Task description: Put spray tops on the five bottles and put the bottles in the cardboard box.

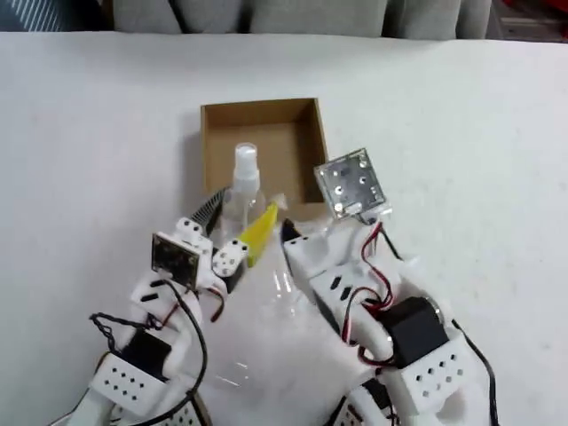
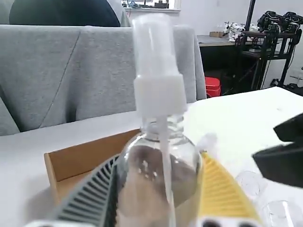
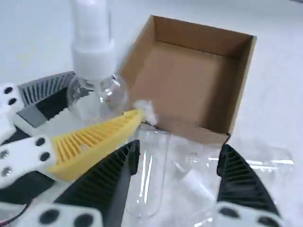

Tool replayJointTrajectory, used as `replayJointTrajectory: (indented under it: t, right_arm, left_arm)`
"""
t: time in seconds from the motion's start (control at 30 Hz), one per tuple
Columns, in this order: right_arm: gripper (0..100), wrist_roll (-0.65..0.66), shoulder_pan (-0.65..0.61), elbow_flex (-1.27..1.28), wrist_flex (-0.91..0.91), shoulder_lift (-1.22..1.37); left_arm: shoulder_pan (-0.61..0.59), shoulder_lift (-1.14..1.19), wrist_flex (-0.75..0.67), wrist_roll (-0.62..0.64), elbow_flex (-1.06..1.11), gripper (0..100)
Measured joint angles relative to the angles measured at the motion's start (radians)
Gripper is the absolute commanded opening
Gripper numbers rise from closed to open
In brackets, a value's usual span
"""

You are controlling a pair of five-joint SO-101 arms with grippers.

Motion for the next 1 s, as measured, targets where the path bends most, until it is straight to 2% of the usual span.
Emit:
replayJointTrajectory:
  t: [0.3,0.47,0.6,0.8,1.0]
  right_arm:
    - [20.7,0.106,0.157,0.218,-0.015,0.0]
    - [15.1,0.106,0.311,0.371,-0.173,0.0]
    - [16.4,0.11,0.43,0.466,-0.336,0.0]
    - [16.3,0.112,0.5,0.586,-0.548,0.0]
    - [16.2,0.112,0.574,0.628,-0.595,0.0]
  left_arm:
    - [0.0,0.0,0.0,0.0,0.0,3]
    - [0.0,0.0,0.035,0.0,0.0,3]
    - [0.0,0.0,0.04,0.0,0.0,3]
    - [0.0,0.0,0.049,0.0,0.0,3]
    - [-0.035,0.0,0.069,-0.002,0.0,3]
